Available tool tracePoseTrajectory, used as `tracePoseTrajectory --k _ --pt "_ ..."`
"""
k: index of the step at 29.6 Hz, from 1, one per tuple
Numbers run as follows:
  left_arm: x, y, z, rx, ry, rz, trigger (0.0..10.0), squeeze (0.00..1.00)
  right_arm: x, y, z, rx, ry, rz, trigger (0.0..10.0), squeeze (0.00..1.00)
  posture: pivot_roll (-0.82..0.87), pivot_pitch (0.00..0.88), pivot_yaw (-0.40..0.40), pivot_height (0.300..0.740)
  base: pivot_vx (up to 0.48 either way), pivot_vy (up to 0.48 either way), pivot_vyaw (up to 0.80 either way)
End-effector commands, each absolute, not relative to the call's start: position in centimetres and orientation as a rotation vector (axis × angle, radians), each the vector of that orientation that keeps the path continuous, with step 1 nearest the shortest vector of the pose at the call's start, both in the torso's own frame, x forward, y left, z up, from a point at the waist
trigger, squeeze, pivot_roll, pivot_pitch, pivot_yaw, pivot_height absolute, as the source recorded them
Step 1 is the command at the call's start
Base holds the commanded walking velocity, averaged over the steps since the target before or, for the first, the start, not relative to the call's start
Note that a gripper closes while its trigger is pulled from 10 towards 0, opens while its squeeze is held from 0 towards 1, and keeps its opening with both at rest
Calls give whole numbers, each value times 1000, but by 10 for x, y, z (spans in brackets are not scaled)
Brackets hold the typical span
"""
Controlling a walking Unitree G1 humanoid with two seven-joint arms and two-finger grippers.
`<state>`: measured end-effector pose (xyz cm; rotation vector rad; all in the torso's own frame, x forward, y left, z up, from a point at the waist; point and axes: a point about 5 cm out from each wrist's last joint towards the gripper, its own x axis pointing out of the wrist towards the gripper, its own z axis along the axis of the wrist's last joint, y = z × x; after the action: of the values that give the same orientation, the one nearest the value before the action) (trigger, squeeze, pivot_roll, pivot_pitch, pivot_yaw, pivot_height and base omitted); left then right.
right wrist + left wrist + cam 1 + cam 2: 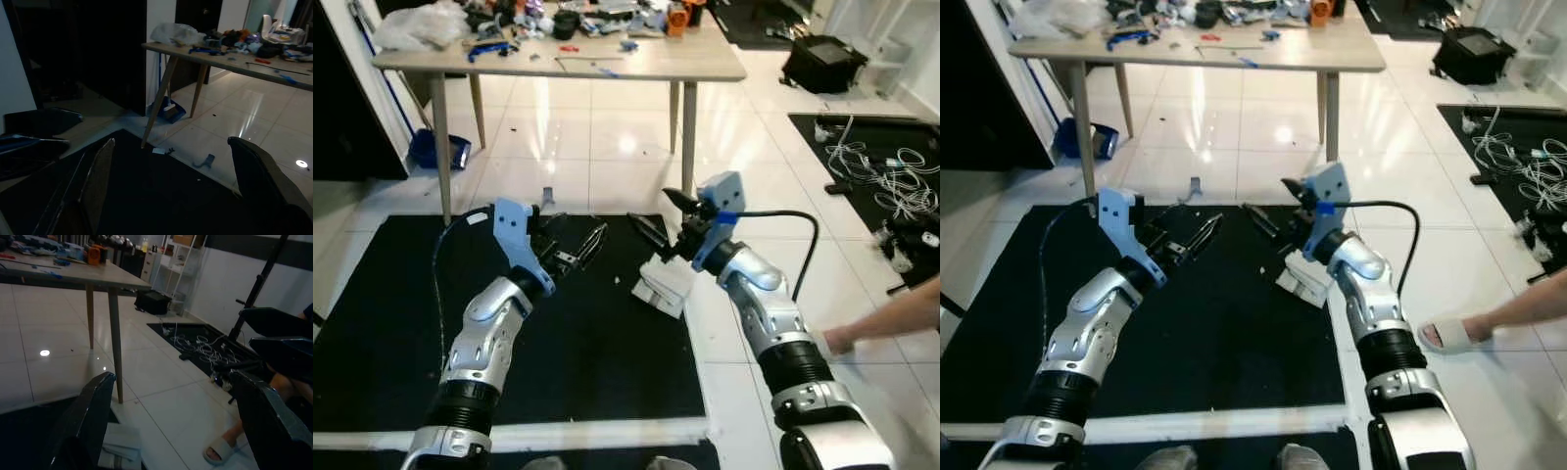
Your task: Picking trash to rubbish bin
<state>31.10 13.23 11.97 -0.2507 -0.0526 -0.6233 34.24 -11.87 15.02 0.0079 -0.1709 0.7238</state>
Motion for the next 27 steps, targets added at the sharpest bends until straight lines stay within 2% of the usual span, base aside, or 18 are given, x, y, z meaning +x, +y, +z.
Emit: tracePoseTrajectory --k 1,27 --pt "310 137 115 -239 -34 -610 10000 0 342 -115 150 19 -172 734 10000 0 11 0 -28 740 480 0 0" --pt "310 137 116 -238 -38 -614 10000 0 342 -115 150 3 -174 738 10000 0 12 0 -26 740 480 0 0"
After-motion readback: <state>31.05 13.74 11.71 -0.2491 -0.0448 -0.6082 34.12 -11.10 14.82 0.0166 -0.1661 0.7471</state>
